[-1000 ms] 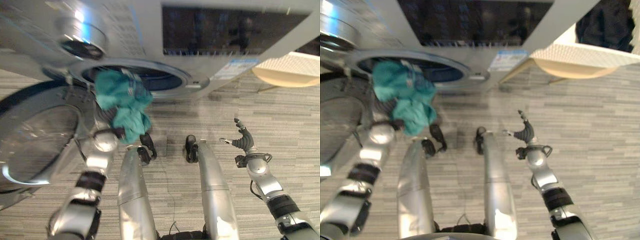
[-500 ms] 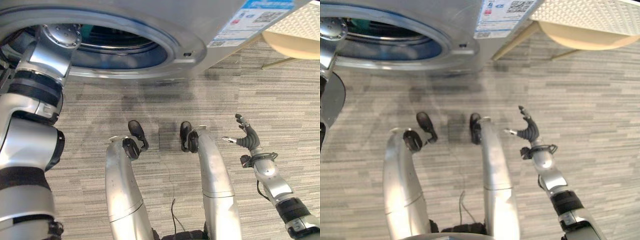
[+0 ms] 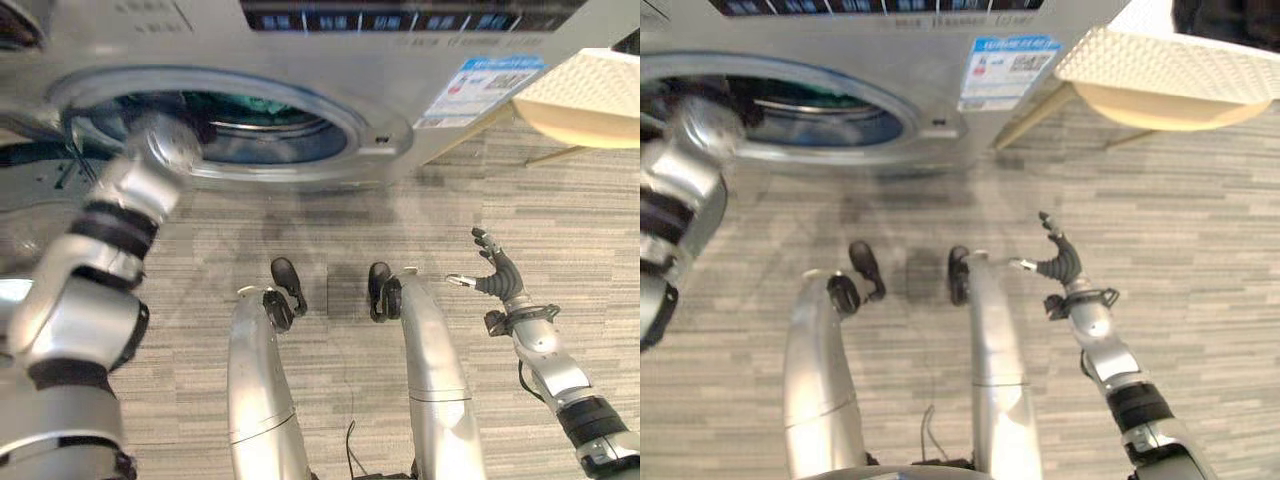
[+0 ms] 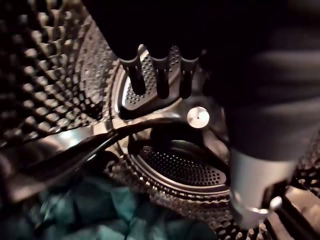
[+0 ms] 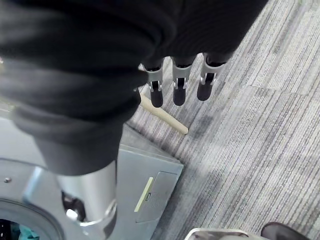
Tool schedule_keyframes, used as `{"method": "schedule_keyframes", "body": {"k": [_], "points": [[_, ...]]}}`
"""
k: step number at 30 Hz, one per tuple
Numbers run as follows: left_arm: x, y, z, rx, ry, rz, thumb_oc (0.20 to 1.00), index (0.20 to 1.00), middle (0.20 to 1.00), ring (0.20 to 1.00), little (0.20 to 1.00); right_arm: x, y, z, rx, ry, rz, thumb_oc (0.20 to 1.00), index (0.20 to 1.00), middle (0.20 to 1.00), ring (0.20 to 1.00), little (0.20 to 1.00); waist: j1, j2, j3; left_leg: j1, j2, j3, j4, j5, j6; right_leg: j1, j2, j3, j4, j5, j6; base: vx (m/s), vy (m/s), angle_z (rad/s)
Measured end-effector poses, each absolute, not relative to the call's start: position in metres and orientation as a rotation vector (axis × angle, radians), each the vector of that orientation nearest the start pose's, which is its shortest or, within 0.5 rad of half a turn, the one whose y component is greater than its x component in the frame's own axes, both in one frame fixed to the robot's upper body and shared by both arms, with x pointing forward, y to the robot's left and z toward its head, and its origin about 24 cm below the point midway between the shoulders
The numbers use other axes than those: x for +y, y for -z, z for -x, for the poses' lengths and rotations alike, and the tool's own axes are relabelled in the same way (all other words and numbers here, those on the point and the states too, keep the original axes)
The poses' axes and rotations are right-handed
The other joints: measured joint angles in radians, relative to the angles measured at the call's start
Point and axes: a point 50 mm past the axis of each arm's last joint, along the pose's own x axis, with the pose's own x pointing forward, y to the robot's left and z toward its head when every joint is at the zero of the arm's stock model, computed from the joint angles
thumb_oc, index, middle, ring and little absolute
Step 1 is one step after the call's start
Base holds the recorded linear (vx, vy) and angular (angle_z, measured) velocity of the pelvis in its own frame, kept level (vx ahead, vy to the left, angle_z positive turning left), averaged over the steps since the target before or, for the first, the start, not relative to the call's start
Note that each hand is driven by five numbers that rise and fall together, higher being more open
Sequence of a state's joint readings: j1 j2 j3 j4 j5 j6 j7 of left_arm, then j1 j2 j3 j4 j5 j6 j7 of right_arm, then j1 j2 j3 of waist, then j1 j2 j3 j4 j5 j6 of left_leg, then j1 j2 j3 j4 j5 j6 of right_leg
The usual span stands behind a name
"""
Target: Grab the laundry basket,head to the washer,open it,put in the laundry and shut it.
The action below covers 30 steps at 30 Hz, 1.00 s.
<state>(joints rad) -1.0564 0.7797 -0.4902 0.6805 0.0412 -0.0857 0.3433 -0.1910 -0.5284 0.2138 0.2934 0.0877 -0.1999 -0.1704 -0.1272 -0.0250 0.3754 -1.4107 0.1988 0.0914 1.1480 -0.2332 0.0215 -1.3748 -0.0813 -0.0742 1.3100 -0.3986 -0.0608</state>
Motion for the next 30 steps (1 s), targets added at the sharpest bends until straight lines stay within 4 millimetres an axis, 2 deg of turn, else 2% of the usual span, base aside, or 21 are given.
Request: {"method": "schedule_keyframes", "body": {"k": [2, 4, 5, 7, 8, 10, 12, 13, 15, 17, 19, 20, 21, 23, 24, 25, 26, 28, 30], "points": [[0.236, -0.237, -0.384, -0.430, -0.288, -0.883, 1.000, 1.000, 1.000, 1.000, 1.000, -0.220, -0.052, -0.283, -0.064, -0.004, 0.462, 1.000, 1.000, 1.000, 1.000, 1.000, 0.012, 0.001, -0.001, 0.023, -0.006, -0.012, -0.021, 0.009, -0.007, 0.030, -0.004, -0.014, -0.021, 0.000, 0.000, -0.06, -0.028, 0.12], [0.236, -0.205, -0.374, -0.385, -0.283, -0.726, 1.000, 1.000, 1.000, 1.000, 1.000, -0.217, -0.048, -0.283, -0.049, 0.011, 0.442, 1.000, 1.000, 1.000, 1.000, 1.000, 0.018, 0.001, -0.001, 0.064, -0.012, -0.016, -0.056, 0.016, -0.015, 0.077, -0.007, -0.024, -0.052, 0.000, 0.000, -0.05, -0.030, 0.14], [0.230, -0.164, -0.366, -0.293, -0.268, -0.587, 1.000, 1.000, 1.000, 1.000, 1.000, -0.213, -0.040, -0.281, -0.014, 0.011, 0.425, 1.000, 1.000, 1.000, 1.000, 1.000, 0.023, -0.001, -0.003, 0.126, -0.021, -0.012, -0.103, 0.026, -0.020, 0.136, -0.012, -0.027, -0.090, 0.002, 0.002, -0.06, -0.024, 0.25], [0.232, -0.118, -0.351, -0.161, -0.253, -0.499, 1.000, 1.000, 1.000, 1.000, 1.000, -0.208, -0.034, -0.281, 0.011, 0.008, 0.431, 1.000, 1.000, 1.000, 1.000, 1.000, 0.050, -0.002, -0.005, 0.201, -0.029, -0.012, -0.152, 0.033, -0.024, 0.210, -0.017, -0.034, -0.132, 0.000, 0.000, -0.04, -0.028, 0.18], [0.229, -0.088, -0.336, -0.083, -0.252, -0.407, 1.000, 1.000, 1.000, 1.000, 1.000, -0.208, -0.029, -0.280, 0.035, 0.014, 0.436, 1.000, 1.000, 1.000, 1.000, 1.000, 0.054, -0.005, -0.009, 0.264, -0.037, 0.001, -0.214, 0.047, -0.033, 0.263, -0.020, -0.031, -0.182, 0.011, 0.006, 0.00, -0.027, 0.16], [0.231, -0.044, -0.309, 0.058, -0.233, -0.350, 1.000, 1.000, 1.000, 1.000, 1.000, -0.209, -0.022, -0.280, 0.071, 0.032, 0.438, 1.000, 1.000, 1.000, 1.000, 1.000, 0.068, -0.008, -0.019, 0.371, -0.052, 0.012, -0.305, 0.070, -0.034, 0.361, -0.026, -0.038, -0.256, 0.020, 0.009, 0.02, -0.043, 0.18], [0.232, -0.018, -0.286, 0.142, -0.223, -0.308, 1.000, 1.000, 1.000, 1.000, 1.000, -0.212, -0.016, -0.278, 0.108, 0.048, 0.453, 1.000, 1.000, 1.000, 1.000, 1.000, 0.079, -0.010, -0.020, 0.468, -0.060, 0.014, -0.395, 0.096, -0.041, 0.457, -0.026, -0.047, -0.335, 0.035, 0.018, 0.06, -0.064, 0.12], [0.231, 0.000, -0.270, 0.200, -0.215, -0.285, 1.000, 1.000, 1.000, 1.000, 1.000, -0.214, -0.007, -0.274, 0.146, 0.050, 0.462, 1.000, 1.000, 1.000, 1.000, 1.000, 0.078, -0.013, -0.024, 0.564, -0.072, 0.014, -0.485, 0.131, -0.046, 0.547, -0.023, -0.054, -0.413, 0.067, 0.019, 0.07, -0.054, 0.15], [0.235, 0.017, -0.252, 0.271, -0.206, -0.273, 1.000, 1.000, 1.000, 1.000, 1.000, -0.215, 0.001, -0.269, 0.179, 0.050, 0.464, 1.000, 1.000, 1.000, 1.000, 1.000, 0.095, -0.020, -0.037, 0.672, -0.081, 0.016, -0.584, 0.153, -0.050, 0.649, -0.022, -0.066, -0.496, 0.073, 0.027, 0.05, -0.036, 0.05], [0.236, 0.032, -0.238, 0.335, -0.200, -0.239, 1.000, 1.000, 1.000, 1.000, 1.000, -0.220, 0.018, -0.256, 0.259, 0.060, 0.466, 1.000, 1.000, 1.000, 1.000, 1.000, 0.100, -0.024, -0.047, 0.828, -0.087, 0.028, -0.706, 0.198, -0.044, 0.792, -0.016, -0.074, -0.600, 0.106, 0.031, 0.06, -0.056, 0.06], [0.240, 0.041, -0.224, 0.376, -0.207, -0.236, 1.000, 1.000, 1.000, 1.000, 1.000, -0.222, 0.025, -0.249, 0.290, 0.062, 0.464, 1.000, 1.000, 1.000, 1.000, 1.000, 0.106, -0.025, -0.083, 0.877, -0.090, 0.032, -0.761, 0.203, -0.050, 0.844, -0.011, -0.077, -0.645, 0.104, 0.038, 0.11, -0.081, 0.05], [0.242, 0.050, -0.218, 0.415, -0.212, -0.215, 1.000, 1.000, 1.000, 1.000, 1.000, -0.224, 0.036, -0.243, 0.342, 0.080, 0.442, 1.000, 1.000, 1.000, 1.000, 1.000, 0.102, -0.024, -0.082, 0.966, -0.099, 0.035, -0.854, 0.252, -0.062, 0.917, -0.007, -0.086, -0.711, 0.132, 0.048, 0.20, -0.056, 0.07], [0.242, 0.055, -0.214, 0.438, -0.206, -0.209, 1.000, 1.000, 1.000, 1.000, 1.000, -0.225, 0.042, -0.239, 0.373, 0.081, 0.435, 1.000, 1.000, 1.000, 1.000, 1.000, 0.101, -0.024, -0.083, 1.022, -0.101, 0.035, -0.910, 0.266, -0.055, 0.968, -0.005, -0.091, -0.753, 0.136, 0.048, 0.20, -0.056, 0.08], [0.240, 0.060, -0.207, 0.466, -0.174, -0.211, 1.000, 1.000, 1.000, 1.000, 1.000, -0.226, 0.056, -0.225, 0.433, 0.083, 0.416, 1.000, 1.000, 1.000, 1.000, 1.000, 0.101, -0.024, -0.097, 1.120, -0.104, 0.038, -0.997, 0.295, -0.058, 1.053, 0.006, -0.090, -0.817, 0.152, 0.051, 0.21, -0.052, 0.00], [0.238, 0.066, -0.199, 0.493, -0.153, -0.203, 1.000, 1.000, 1.000, 1.000, 1.000, -0.230, 0.066, -0.210, 0.489, 0.087, 0.412, 1.000, 1.000, 1.000, 1.000, 1.000, 0.100, -0.021, -0.135, 1.182, -0.107, 0.042, -1.049, 0.298, -0.056, 1.114, 0.013, -0.091, -0.863, 0.151, 0.059, 0.28, -0.046, -0.03], [0.237, 0.069, -0.195, 0.507, -0.144, -0.201, 1.000, 1.000, 1.000, 1.000, 1.000, -0.231, 0.071, -0.203, 0.516, 0.092, 0.400, 1.000, 1.000, 1.000, 1.000, 1.000, 0.100, -0.017, -0.149, 1.224, -0.108, 0.041, -1.087, 0.322, -0.060, 1.150, 0.021, -0.090, -0.897, 0.170, 0.063, 0.15, -0.007, -0.03], [0.236, 0.071, -0.191, 0.518, -0.135, -0.201, 1.000, 1.000, 1.000, 1.000, 1.000, -0.232, 0.075, -0.196, 0.536, 0.092, 0.396, 1.000, 1.000, 1.000, 1.000, 1.000, 0.100, -0.013, -0.179, 1.234, -0.107, 0.042, -1.102, 0.323, -0.058, 1.160, 0.028, -0.088, -0.918, 0.171, 0.066, 0.19, 0.039, -0.12], [0.235, 0.073, -0.189, 0.528, -0.118, -0.203, 1.000, 1.000, 1.000, 1.000, 1.000, -0.235, 0.079, -0.190, 0.560, 0.105, 0.384, 1.000, 1.000, 1.000, 1.000, 1.000, 0.096, -0.014, -0.202, 1.270, -0.106, 0.054, -1.129, 0.324, -0.058, 1.187, 0.029, -0.078, -0.944, 0.173, 0.065, 0.13, 0.048, -0.21], [0.230, 0.074, -0.186, 0.532, -0.078, -0.213, 1.000, 1.000, 1.000, 1.000, 1.000, -0.236, 0.080, -0.189, 0.569, 0.104, 0.371, 1.000, 1.000, 1.000, 1.000, 1.000, 0.109, -0.018, -0.220, 1.300, -0.116, 0.002, -1.140, 0.326, -0.061, 1.205, 0.042, -0.033, -0.976, 0.183, 0.070, 0.04, 0.029, -0.53]]}}
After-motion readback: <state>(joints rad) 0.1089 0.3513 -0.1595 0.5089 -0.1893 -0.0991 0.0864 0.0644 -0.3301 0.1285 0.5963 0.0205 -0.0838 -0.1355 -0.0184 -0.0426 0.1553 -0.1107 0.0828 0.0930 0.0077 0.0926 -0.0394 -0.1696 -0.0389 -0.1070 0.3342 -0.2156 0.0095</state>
